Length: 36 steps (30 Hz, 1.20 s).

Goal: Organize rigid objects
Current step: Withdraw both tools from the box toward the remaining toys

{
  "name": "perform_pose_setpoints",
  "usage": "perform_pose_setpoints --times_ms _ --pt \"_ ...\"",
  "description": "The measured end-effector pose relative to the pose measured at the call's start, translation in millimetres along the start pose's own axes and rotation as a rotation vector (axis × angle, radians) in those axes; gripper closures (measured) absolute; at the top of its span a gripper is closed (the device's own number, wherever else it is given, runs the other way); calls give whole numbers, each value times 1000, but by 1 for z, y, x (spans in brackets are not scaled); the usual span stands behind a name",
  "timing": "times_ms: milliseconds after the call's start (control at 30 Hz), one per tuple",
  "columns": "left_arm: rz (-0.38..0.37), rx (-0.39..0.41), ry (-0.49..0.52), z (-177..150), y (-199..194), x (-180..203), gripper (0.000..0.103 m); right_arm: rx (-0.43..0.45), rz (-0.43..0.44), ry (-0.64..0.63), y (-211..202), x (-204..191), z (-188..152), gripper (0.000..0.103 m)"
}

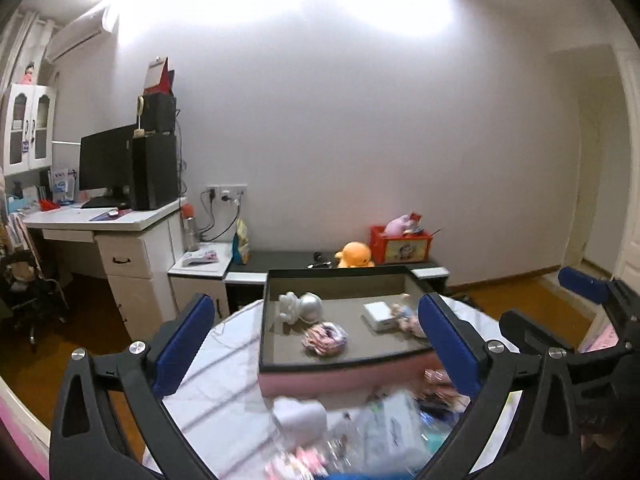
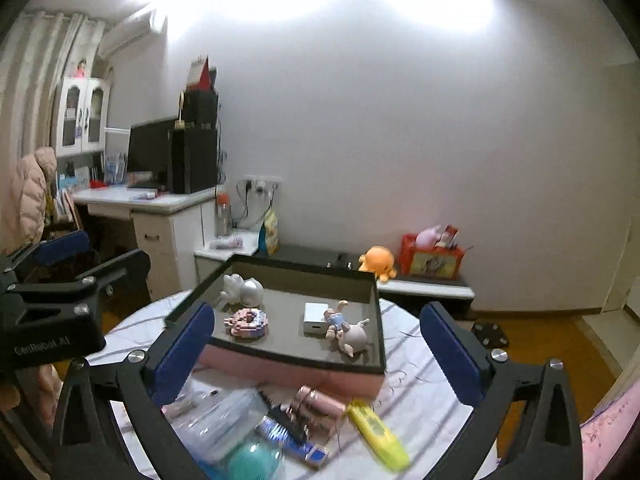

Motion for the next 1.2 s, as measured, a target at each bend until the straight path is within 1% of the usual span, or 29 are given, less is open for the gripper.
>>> perform_pose_setpoints --times_ms 67,100,167,233,267,300,400,600,800,833,1067,1200 --pt "-13 23 0 -6 -21 5 0 23 21 16 -23 -3 -9 0" --pt "-3 34 -2 -9 -30 6 0 34 17 17 -32 -5 -14 0" --pt "50 66 8 -16 -52 8 0 44 0 18 -49 -6 -23 0" --pt "108 96 27 -21 -72 10 0 49 5 29 -63 -9 -32 0" --pt "123 106 29 -23 -77 10 0 58 16 36 -70 -10 -35 0" --pt "132 119 23 -24 -83 8 0 63 20 40 -76 -10 -38 0" --pt "119 129 11 -31 -95 9 0 85 17 47 -90 -8 -46 0" --pt "104 73 40 -54 -94 17 0 83 -7 13 -106 -11 -67 0" --pt "87 -46 55 -93 -77 25 0 2 -28 26 -99 -1 -93 0" --pt "87 -55 56 -98 -75 26 0 -9 -33 29 -97 1 -96 0" --pt "66 -93 33 -111 -58 25 0 -45 -45 36 -84 9 -107 0" --pt "28 -157 -4 -120 -39 24 0 -77 -63 38 -71 15 -113 0"
Point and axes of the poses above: each gripper's, at about its wrist camera, not at the fingertips, and y roughly the way its jaws point, x to its right, z to its top, the point moved 6 cm from there along y, roughly the way its jaws point, and after that the axes turned 8 degrees about y, right-handed, at the moved point
